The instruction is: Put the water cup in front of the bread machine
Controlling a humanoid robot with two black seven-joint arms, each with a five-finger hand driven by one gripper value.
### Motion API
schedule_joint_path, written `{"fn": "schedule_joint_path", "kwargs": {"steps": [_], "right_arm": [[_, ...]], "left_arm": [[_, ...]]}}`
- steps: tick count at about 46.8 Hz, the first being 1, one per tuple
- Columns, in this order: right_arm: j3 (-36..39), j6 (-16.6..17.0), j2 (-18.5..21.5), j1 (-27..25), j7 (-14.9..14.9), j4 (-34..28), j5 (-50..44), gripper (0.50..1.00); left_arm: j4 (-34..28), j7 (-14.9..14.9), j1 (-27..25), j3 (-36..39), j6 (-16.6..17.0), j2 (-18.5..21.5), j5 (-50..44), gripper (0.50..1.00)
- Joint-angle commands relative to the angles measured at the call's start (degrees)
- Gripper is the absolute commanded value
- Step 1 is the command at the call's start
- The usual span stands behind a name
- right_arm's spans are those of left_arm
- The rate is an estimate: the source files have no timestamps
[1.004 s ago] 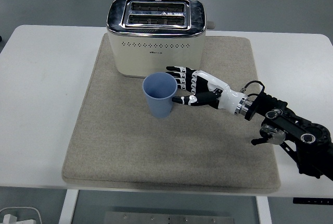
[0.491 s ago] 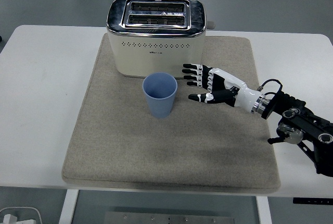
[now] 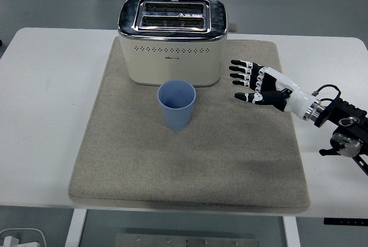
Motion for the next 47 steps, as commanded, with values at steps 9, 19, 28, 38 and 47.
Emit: {"fn": "schedule_joint_path", "kwargs": {"steps": [9, 19, 28, 38, 47], "right_arm": [[1.9, -3.13, 0.09, -0.07, -0.24, -2.51, 2.27, 0.932], [2.26, -6.48, 0.18, 0.1, -2.87, -2.86, 10.27, 0.932], [2.7, -9.9, 1.23, 0.54, -5.07, -2.95, 18.96, 0.93], [3.13, -12.98, 3.17, 0.98, -8.75, -3.04, 29.69, 0.928], [3.22, -15.18, 3.43, 3.0, -13.33, -4.0, 36.72, 0.928]], "left_arm": [[0.0, 0.01, 0.06, 0.0, 0.0, 0.0, 0.0, 1.0], [0.0, -0.07, 0.06, 0.0, 0.0, 0.0, 0.0, 1.0], [0.0, -0.07, 0.06, 0.0, 0.0, 0.0, 0.0, 1.0], [0.0, 0.01, 0.06, 0.0, 0.0, 0.0, 0.0, 1.0], [0.0, 0.01, 0.06, 0.0, 0.0, 0.0, 0.0, 1.0]]}}
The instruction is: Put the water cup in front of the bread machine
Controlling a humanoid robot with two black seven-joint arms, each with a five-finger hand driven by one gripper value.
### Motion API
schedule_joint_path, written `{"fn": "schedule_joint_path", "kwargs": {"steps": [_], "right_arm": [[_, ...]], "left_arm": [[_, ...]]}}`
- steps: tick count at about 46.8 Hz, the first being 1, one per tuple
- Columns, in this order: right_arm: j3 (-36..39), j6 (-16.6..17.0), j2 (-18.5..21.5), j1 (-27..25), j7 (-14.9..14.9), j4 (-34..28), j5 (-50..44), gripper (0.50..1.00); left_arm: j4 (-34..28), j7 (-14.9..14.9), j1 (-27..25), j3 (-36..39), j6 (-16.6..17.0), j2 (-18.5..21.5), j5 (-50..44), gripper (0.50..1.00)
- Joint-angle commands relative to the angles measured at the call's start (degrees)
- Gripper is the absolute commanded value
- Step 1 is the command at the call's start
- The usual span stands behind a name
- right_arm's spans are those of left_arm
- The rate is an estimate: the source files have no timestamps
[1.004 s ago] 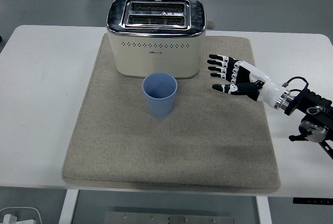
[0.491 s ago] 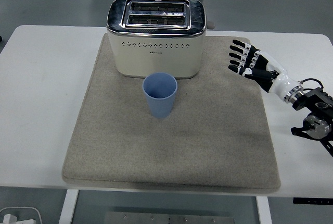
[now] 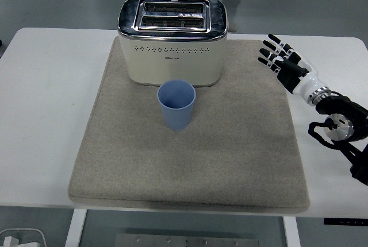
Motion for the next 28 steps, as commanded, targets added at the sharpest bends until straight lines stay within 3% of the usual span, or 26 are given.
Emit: {"fn": "schedule_joint_path", "kwargs": {"steps": [1, 8, 28], "right_arm": [[-0.04, -0.92, 0.18, 0.56, -1.29, -0.45, 3.53, 0.926], [-0.04, -1.44, 0.18, 1.79, -4.1, -0.45, 7.05, 0.926], [3.04, -5.4, 0.44, 4.34, -5.51, -0.28, 10.13, 0.921]], "left_arm": [[0.0, 0.01, 0.01, 0.0, 0.0, 0.0, 0.0, 1.0], [0.0, 0.01, 0.01, 0.0, 0.0, 0.0, 0.0, 1.0], [0.0, 0.01, 0.01, 0.0, 0.0, 0.0, 0.0, 1.0]]}}
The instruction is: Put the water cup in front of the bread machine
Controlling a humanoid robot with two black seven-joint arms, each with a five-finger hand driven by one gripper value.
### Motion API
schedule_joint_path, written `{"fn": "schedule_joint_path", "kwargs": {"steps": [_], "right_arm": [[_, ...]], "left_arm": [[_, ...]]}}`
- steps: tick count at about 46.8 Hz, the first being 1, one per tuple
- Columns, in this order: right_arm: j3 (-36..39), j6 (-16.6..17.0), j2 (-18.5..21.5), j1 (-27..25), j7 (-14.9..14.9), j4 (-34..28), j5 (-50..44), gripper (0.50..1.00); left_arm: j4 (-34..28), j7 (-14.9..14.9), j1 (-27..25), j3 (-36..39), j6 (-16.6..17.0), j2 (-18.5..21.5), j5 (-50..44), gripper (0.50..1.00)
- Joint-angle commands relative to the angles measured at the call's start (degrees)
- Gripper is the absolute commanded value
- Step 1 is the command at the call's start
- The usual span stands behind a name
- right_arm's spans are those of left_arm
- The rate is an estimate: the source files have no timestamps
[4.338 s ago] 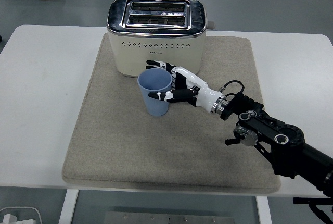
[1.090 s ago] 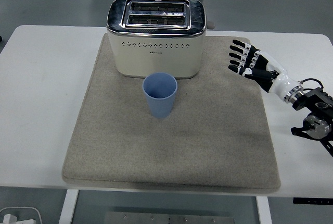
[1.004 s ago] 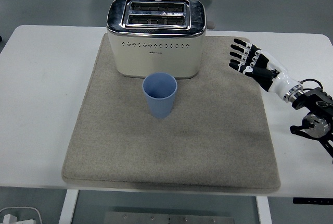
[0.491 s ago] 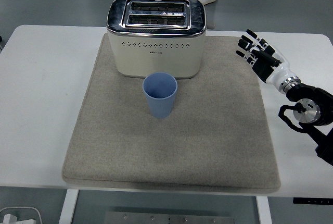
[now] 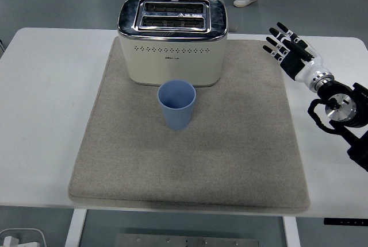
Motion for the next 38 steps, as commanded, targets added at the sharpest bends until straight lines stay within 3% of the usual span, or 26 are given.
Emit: {"fn": "schedule_joint_path", "kwargs": {"steps": [1, 8, 38], "right_arm": [[1.17, -1.0, 0.04, 0.47, -0.73, 0.05, 0.37, 0.921], [1.52, -2.14, 1.98, 0.64, -0.73, -0.04, 0.37, 0.93], [2.66, -1.27, 1.98, 0.82, -0.47, -1.62, 0.63, 0.93]], "left_arm": [[0.0, 0.01, -0.01, 0.0, 0.0, 0.0, 0.0, 1.0], [0.0, -0.07, -0.01, 0.0, 0.0, 0.0, 0.0, 1.0], [0.0, 0.01, -0.01, 0.0, 0.0, 0.0, 0.0, 1.0]]}}
